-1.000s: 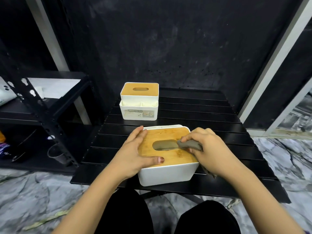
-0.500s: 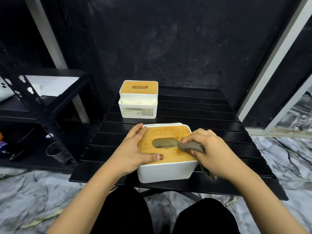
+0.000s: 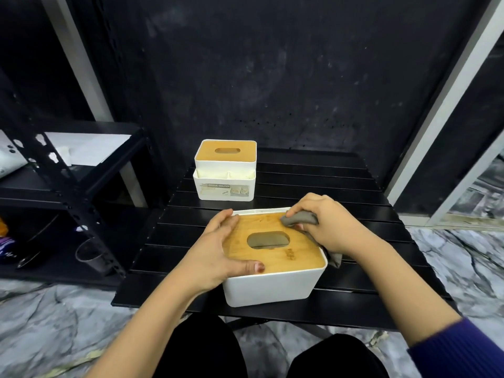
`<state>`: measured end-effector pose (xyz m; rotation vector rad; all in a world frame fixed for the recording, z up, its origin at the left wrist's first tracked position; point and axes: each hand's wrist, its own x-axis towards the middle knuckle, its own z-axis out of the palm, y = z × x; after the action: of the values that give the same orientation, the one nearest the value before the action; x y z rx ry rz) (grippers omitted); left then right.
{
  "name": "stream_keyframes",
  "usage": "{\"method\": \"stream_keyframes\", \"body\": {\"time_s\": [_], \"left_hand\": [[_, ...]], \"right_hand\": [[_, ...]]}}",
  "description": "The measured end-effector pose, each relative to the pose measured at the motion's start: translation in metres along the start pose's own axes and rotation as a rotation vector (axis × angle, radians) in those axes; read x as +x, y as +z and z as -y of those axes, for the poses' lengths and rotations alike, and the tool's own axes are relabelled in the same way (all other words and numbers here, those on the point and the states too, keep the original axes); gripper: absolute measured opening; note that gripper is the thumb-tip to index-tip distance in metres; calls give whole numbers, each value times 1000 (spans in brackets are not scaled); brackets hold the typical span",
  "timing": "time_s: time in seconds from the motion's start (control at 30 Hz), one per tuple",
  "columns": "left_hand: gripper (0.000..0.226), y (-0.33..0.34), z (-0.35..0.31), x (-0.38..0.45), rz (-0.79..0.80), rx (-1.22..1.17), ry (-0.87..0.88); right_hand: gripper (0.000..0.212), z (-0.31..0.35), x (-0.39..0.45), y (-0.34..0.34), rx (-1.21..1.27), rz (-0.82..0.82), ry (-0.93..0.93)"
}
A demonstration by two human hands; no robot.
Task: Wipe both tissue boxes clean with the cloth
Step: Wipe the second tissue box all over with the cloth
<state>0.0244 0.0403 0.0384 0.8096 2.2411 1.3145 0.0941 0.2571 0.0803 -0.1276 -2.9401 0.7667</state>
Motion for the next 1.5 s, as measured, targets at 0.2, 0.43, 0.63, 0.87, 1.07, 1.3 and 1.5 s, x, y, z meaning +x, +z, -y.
{"method": "stream_keyframes", "body": {"time_s": [0.2,0.43,0.63,0.87,1.07,1.3,1.5], "left_hand": [[118,-3,-1,4,20,-3,2],[81,-27,-3,13,-26,92,-38],[24,-12,2,9,-463,139,42],[87,39,-9,-21,-323,64,-102],[121,38,-9,-18,-150,4,-128],[136,25,-3,-8,-72,-31,-88],[133,23,-2,-7,-73,-54,-61]], "right_hand": [[23,-3,3,-4,103,27,8],[24,-2,-32,1,139,-56,72],[37,17,-66,15,329,-133,94],[36,26,-72,24,298,-187,94],[28,26,-74,11,83,23,-43],[24,27,-46,11,-28,-32,6],[26,29,-59,14,-39,21,-99]]}}
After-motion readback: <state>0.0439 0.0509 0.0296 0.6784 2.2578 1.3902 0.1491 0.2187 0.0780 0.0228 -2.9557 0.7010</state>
